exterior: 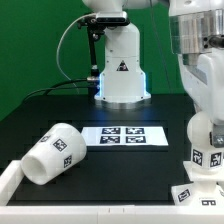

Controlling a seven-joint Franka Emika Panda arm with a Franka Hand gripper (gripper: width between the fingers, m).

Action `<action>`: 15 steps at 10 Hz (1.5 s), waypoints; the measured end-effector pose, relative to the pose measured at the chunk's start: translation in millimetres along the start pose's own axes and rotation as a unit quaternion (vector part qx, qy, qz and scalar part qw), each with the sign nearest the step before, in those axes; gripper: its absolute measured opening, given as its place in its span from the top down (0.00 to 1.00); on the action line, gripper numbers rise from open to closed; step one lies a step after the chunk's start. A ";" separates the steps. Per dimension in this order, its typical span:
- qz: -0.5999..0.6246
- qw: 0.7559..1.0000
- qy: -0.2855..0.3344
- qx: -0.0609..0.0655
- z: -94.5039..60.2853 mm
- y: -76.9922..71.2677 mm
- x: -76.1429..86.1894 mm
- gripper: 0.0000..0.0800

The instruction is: Assemble lamp

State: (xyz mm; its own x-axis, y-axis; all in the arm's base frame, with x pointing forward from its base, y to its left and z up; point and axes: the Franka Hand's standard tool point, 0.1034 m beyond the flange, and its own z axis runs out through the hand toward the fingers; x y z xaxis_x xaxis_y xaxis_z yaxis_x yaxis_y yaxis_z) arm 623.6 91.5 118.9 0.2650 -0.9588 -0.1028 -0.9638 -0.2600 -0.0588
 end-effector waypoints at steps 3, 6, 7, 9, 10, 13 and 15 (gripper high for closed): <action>-0.217 0.976 -0.001 -0.001 -3.7 -3.0 -2.8 0.13; -0.286 0.958 0.000 -0.002 -3.1 -2.4 0.3 0.13; -0.317 0.948 0.001 -0.003 -3.0 -2.3 0.4 0.13; -0.494 0.868 0.034 -0.030 -0.9 -3.0 -2.3 0.13; -0.554 0.831 0.038 -0.027 1.1 -5.0 -7.6 0.13; -0.641 0.765 0.047 -0.023 4.5 -4.4 -1.3 0.13; -0.650 0.758 0.052 -0.020 5.0 -5.5 -1.4 0.13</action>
Offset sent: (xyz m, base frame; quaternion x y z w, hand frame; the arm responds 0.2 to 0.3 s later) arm 0.0000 0.0000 0.0000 0.0000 0.0000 -0.1938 0.9810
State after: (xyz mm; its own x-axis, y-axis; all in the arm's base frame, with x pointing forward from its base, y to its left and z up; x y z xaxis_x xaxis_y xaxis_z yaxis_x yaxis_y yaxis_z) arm 628.7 94.9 114.4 0.9896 0.1072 0.0961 0.1090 -0.9940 -0.0131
